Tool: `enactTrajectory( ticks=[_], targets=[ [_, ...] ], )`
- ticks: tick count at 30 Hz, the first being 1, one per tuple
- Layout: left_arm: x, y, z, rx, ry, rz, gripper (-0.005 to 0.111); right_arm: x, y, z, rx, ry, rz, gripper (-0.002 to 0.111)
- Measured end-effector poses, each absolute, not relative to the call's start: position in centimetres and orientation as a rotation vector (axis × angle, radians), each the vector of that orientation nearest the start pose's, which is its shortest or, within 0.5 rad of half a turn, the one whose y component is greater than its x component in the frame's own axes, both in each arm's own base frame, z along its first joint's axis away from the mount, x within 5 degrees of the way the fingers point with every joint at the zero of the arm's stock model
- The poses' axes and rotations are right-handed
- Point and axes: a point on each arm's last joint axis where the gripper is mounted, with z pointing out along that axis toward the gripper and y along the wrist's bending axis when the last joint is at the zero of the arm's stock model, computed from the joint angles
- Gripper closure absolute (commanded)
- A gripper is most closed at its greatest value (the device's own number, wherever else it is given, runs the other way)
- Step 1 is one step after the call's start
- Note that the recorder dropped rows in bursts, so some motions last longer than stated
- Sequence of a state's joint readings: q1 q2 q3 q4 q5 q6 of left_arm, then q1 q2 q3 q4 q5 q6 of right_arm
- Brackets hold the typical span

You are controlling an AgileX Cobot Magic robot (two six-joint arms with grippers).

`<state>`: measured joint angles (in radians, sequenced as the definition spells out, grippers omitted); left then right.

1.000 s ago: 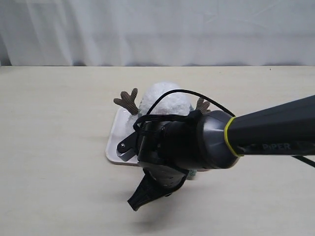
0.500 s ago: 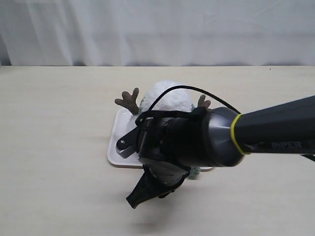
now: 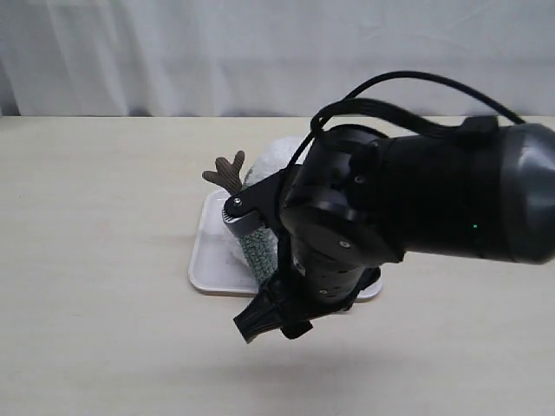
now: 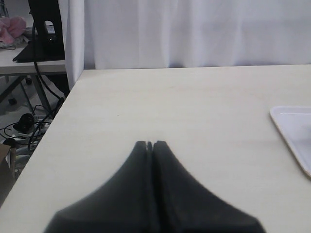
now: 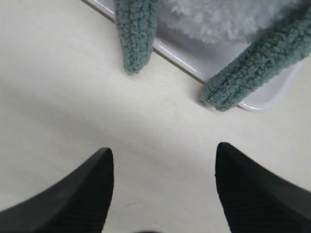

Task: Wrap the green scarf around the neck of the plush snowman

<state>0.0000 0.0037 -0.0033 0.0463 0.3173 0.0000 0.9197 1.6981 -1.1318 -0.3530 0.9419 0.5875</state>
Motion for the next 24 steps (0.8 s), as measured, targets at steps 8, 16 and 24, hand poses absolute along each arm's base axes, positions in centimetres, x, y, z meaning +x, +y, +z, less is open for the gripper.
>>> enactTrajectory(
  ticks=[8, 16, 24],
  targets=[
    [5.4, 0.1, 18.5, 0.029, 1.801, 0.044, 0.107, 22.3, 23.2, 23.7, -0.585, 2.603, -0.220, 0.050],
    [5.4, 0.1, 18.5, 0.029, 1.801, 0.044, 0.107, 25.6, 21.7, 22.0, -0.368, 2.623, -0.092, 0.050],
    [5.4, 0.1, 18.5, 0.029, 1.801, 0.044, 0.107, 27.1, 18.4, 19.3, -0.310, 2.629, -0.041, 0.050]
  ],
)
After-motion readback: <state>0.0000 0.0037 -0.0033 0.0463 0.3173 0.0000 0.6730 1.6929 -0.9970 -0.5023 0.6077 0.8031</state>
